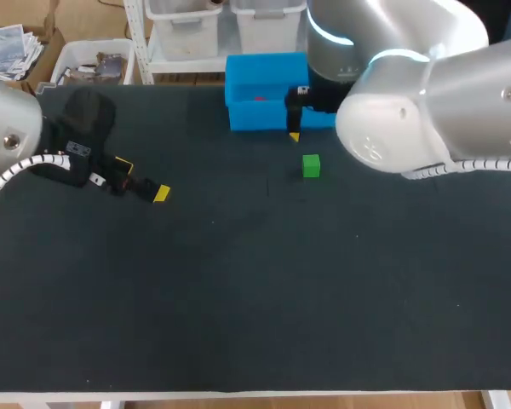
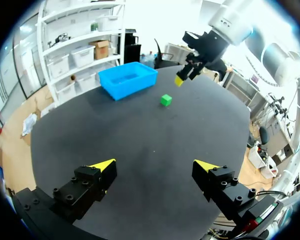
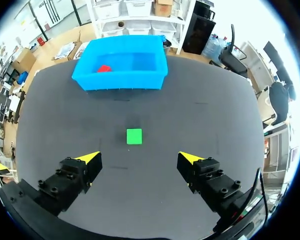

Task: Use the left arm to pick the red cube and place it into the blue plastic box first, then use the right arm to grasp the green cube and put it into the same blue plastic box after the first action is fully finished.

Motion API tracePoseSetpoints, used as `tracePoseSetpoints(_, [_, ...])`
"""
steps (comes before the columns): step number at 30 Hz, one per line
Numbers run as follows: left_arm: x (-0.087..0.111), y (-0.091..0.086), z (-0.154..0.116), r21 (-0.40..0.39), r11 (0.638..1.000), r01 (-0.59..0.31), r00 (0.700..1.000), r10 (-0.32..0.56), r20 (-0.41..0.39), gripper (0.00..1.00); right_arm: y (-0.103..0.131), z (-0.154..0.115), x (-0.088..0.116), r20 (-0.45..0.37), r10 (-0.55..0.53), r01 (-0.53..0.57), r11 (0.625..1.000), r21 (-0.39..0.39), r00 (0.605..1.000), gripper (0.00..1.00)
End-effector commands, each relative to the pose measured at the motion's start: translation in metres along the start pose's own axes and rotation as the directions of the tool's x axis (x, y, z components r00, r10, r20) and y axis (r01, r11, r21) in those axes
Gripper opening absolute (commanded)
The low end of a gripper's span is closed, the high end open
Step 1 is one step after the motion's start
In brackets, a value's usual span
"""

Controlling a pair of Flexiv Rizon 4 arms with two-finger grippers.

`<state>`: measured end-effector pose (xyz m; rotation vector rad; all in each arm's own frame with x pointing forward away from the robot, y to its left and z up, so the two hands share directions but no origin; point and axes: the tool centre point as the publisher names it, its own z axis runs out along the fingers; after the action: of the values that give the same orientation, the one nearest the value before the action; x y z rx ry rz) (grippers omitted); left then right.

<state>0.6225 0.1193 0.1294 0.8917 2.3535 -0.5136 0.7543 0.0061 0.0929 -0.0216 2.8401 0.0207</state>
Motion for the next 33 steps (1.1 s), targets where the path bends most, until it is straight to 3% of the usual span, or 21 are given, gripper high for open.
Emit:
tracePoseSetpoints(1, [0.001,0.002,0.0,0.007,1.0,-0.002,1.0,0.002,0.006,1.0,0.0,0.015,0.001,0.007,0.003,-0.003,1.0,-0.015,1.0,1.0])
tracePoseSetpoints(33, [0.001,0.002,0.0,0.007,1.0,-0.002,1.0,0.002,0.006,1.0,0.011,0.089,-0.007,-0.016,-0.038,0.037,0.998,-0.042,0.999,1.0])
